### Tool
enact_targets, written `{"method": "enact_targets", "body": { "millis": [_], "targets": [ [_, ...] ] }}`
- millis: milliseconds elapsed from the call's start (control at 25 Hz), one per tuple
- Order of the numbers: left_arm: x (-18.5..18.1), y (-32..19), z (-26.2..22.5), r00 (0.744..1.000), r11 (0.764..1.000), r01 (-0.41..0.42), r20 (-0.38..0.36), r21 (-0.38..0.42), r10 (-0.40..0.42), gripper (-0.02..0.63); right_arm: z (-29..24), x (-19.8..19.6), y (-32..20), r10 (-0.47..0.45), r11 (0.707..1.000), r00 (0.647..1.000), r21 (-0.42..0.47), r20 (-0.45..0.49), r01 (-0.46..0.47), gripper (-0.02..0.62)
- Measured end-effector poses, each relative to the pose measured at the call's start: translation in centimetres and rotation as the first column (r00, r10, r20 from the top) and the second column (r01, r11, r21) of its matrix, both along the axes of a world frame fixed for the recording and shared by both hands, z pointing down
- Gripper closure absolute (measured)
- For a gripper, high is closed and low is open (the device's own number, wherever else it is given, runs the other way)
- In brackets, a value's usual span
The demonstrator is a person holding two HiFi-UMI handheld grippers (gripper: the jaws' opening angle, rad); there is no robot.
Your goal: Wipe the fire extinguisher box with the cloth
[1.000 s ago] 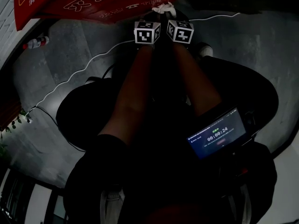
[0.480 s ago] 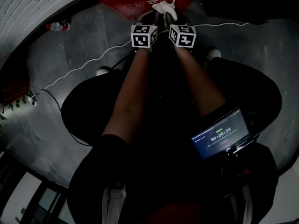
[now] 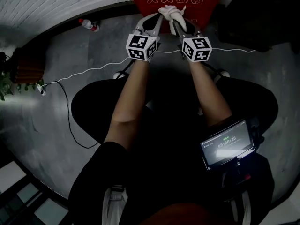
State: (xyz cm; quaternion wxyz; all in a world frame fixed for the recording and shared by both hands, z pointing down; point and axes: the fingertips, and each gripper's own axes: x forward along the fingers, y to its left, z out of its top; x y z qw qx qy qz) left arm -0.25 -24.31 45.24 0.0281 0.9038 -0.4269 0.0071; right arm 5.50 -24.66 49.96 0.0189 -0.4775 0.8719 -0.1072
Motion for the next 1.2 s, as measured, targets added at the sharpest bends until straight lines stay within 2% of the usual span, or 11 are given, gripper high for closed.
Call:
{"method": "enact_targets", "body": {
  "millis": [120,240,440,520,760,920,1200],
  "targets": [
    [-1.5,0.2,-4.2,0.999,0.998,0.006,-0.043,0.069,-0.003,0.606,-5.0,-1.5,0.3,-0.075,0.994,0.997,0.084,0.012,0.074,0.491],
    [-2.7,0.9,-7.7,0.997,0.995,0.004,-0.075,0.104,0.004,0.606,-9.4,-2.0,1.0,-0.122,0.982,0.993,0.147,0.008,0.119,0.491],
    [-3.9,1.5,-12.4,0.999,0.987,0.002,-0.041,0.162,0.005,0.606,-14.4,-1.8,2.0,-0.167,0.965,0.986,0.205,0.009,0.161,0.491],
    [-3.6,1.8,-13.0,0.999,0.987,-0.015,-0.037,0.157,0.021,0.606,-15.5,-1.6,2.1,-0.179,0.959,0.984,0.223,-0.004,0.176,0.491],
    [-2.8,2.5,-13.8,0.995,0.988,-0.043,-0.088,0.15,0.057,0.606,-17.9,-1.2,3.1,-0.234,0.929,0.97,0.277,-0.07,0.244,0.491],
    [-2.2,3.0,-15.0,0.994,0.985,-0.065,-0.08,0.163,0.079,0.606,-18.8,-1.0,3.7,-0.244,0.926,0.967,0.277,-0.074,0.255,0.491],
    [-1.6,2.8,-13.9,0.995,0.984,-0.07,-0.057,0.166,0.08,0.606,-17.5,-1.1,3.3,-0.227,0.929,0.969,0.278,-0.096,0.246,0.491]
  ]
}}
